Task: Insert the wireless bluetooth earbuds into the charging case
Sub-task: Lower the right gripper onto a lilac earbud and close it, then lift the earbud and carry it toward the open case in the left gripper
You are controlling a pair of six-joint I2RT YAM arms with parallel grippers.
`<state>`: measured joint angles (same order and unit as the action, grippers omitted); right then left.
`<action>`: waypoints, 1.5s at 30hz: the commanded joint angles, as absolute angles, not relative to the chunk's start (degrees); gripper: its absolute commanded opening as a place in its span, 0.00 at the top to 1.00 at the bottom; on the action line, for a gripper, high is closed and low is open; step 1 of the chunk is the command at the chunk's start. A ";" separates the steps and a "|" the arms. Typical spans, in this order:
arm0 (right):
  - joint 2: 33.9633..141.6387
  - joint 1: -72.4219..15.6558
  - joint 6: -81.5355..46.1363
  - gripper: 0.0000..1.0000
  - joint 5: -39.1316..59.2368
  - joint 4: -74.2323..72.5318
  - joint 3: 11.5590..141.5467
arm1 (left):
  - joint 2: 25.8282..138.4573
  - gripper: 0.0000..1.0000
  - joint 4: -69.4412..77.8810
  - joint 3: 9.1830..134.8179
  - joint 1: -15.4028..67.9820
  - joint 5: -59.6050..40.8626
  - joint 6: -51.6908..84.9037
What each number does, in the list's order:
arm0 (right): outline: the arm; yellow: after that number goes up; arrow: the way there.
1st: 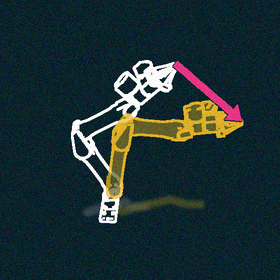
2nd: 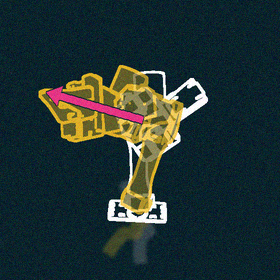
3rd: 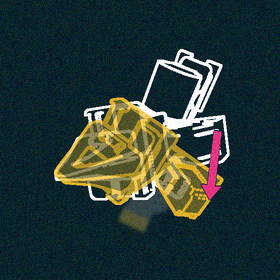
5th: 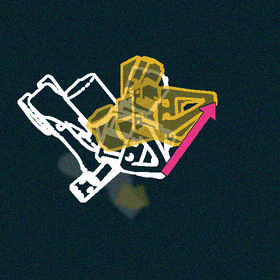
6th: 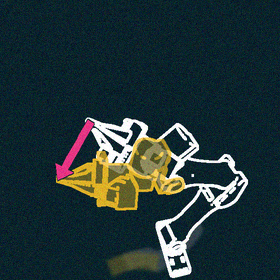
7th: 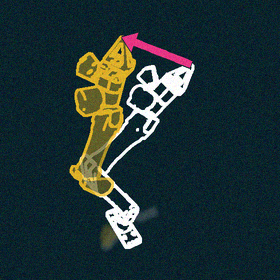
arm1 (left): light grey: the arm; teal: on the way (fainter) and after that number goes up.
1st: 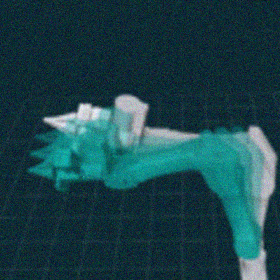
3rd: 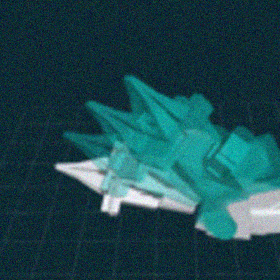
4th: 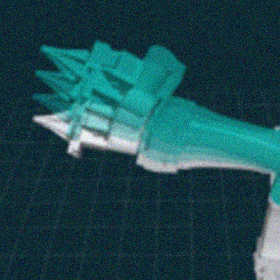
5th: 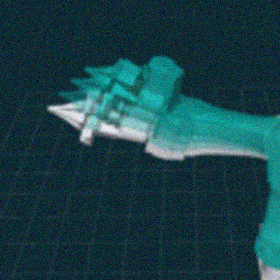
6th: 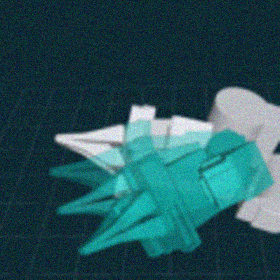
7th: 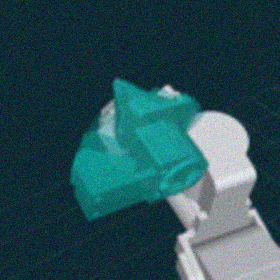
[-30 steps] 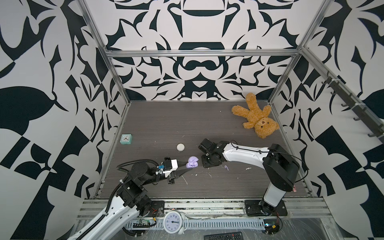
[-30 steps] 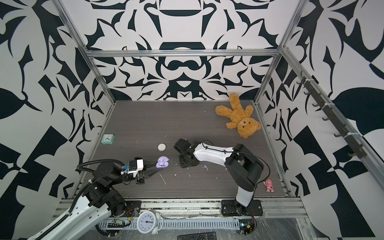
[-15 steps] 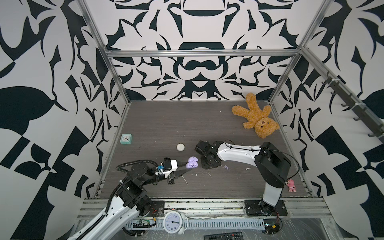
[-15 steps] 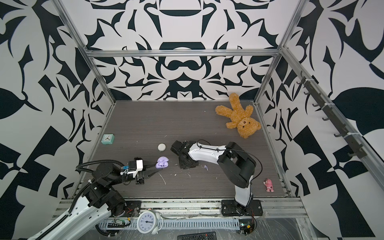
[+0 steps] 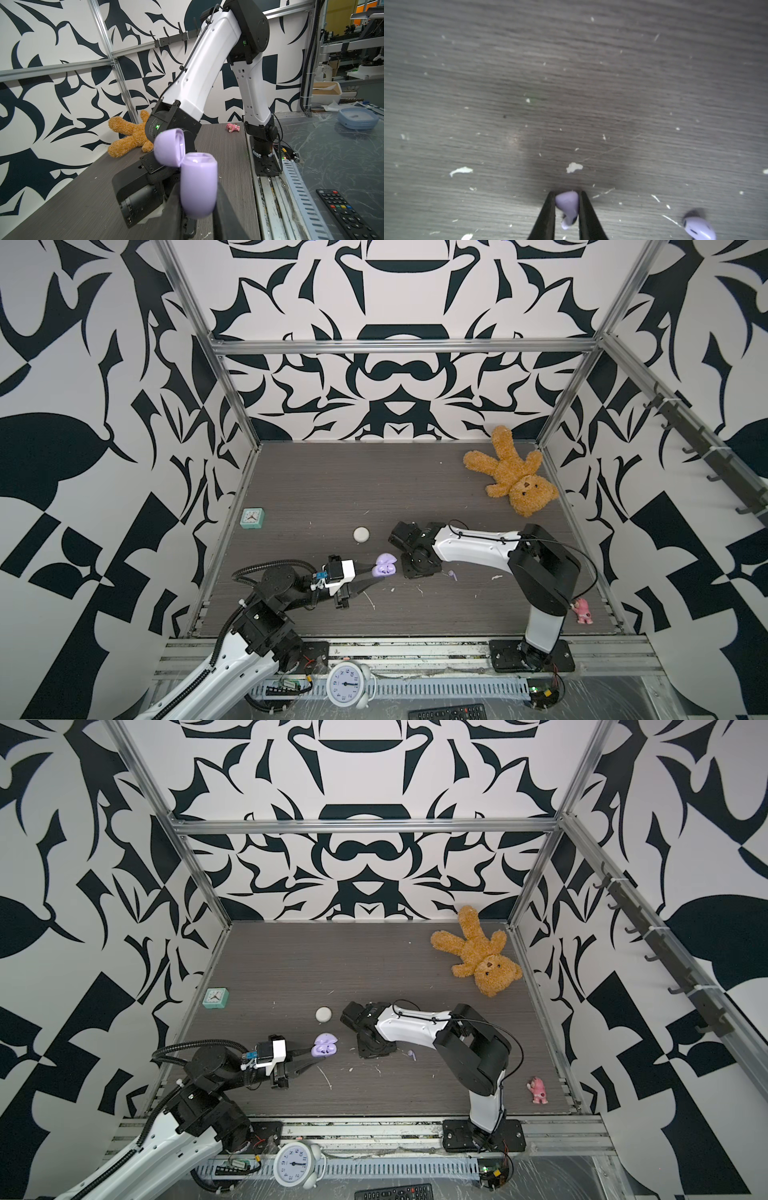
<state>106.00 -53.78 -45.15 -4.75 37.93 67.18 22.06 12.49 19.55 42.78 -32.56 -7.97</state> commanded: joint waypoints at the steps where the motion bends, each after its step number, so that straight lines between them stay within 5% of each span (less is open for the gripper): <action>1: 106.74 -54.11 -45.72 0.81 -4.75 38.32 68.29 | 21.34 1.00 12.30 19.16 43.07 -33.23 -8.60; 30: 96.53 -54.13 -43.78 0.87 -6.77 31.67 62.08 | 22.80 1.00 12.40 19.17 43.15 -33.24 -8.62; 45: 78.35 -54.10 -41.62 0.88 -10.43 25.28 55.33 | 31.52 1.00 15.27 19.65 43.15 -23.63 -3.31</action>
